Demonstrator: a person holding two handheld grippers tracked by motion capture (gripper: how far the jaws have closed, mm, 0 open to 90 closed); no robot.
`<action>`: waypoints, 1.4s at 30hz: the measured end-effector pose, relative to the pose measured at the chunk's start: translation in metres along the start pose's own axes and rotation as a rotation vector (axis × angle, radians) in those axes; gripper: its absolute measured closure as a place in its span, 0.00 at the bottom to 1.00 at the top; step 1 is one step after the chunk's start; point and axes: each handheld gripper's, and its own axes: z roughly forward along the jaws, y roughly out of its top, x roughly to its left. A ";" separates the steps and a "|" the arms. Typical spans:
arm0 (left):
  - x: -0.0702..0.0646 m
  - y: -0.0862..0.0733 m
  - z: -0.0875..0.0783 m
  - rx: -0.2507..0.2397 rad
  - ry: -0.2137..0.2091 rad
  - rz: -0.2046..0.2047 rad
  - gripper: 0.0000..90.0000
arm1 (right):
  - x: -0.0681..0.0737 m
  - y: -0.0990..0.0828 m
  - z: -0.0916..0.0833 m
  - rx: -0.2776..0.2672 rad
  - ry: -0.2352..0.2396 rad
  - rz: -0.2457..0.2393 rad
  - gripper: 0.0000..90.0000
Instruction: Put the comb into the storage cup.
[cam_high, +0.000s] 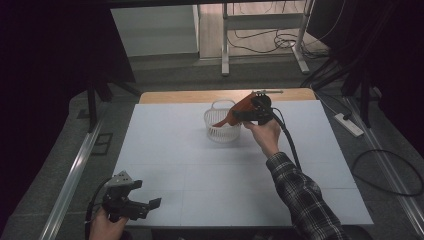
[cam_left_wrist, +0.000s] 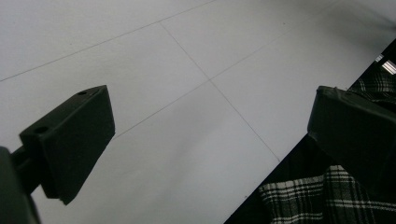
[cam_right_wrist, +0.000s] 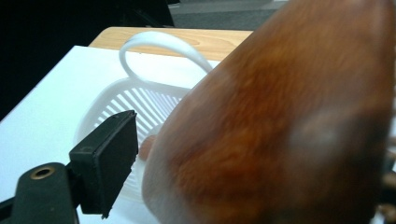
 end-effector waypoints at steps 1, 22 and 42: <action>0.000 0.000 0.000 0.000 0.000 0.000 0.01 | 0.000 0.000 -0.001 -0.002 -0.002 -0.005 0.14; 0.001 0.000 -0.001 -0.005 -0.002 -0.004 0.01 | -0.002 0.003 -0.014 0.026 0.029 -0.097 0.08; 0.001 0.000 0.000 -0.003 -0.001 -0.007 0.01 | -0.001 -0.002 -0.023 0.066 0.032 -0.199 0.00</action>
